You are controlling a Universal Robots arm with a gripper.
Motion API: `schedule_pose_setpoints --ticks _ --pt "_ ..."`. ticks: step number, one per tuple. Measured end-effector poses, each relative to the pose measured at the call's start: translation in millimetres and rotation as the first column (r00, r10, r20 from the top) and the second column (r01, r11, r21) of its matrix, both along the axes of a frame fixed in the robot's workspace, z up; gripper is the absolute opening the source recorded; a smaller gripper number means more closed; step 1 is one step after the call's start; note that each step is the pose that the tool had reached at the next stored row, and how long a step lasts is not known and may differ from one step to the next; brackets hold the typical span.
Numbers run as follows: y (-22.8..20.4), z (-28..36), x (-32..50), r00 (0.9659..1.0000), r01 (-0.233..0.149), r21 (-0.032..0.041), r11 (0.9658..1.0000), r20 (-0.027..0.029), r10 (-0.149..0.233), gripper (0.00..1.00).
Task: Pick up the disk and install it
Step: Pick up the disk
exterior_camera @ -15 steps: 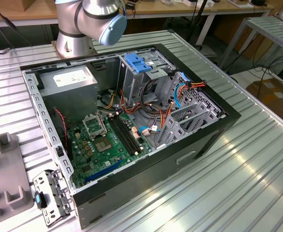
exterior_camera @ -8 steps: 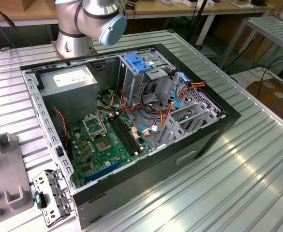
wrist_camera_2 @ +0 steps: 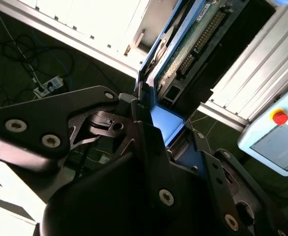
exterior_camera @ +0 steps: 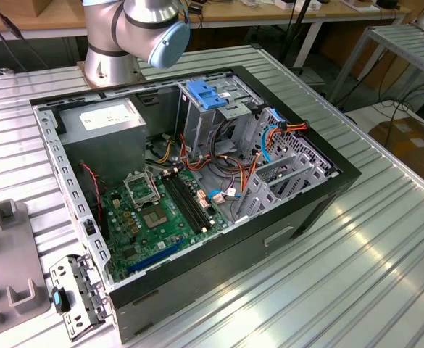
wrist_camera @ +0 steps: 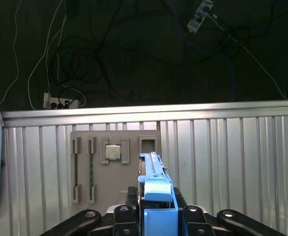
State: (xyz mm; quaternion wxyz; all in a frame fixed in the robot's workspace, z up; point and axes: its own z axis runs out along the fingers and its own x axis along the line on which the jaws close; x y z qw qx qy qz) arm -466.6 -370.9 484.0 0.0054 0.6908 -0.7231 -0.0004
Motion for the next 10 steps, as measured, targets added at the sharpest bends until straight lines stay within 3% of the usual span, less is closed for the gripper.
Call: schedule_pose_setpoints --ticks 5,10 --pt "0.0 11.8 0.0 1.0000 0.000 -0.0013 1.0000 -0.0001 0.000 0.37" --pt "0.0 13.1 0.0 1.0000 0.000 -0.0014 1.0000 -0.0001 0.000 0.37"
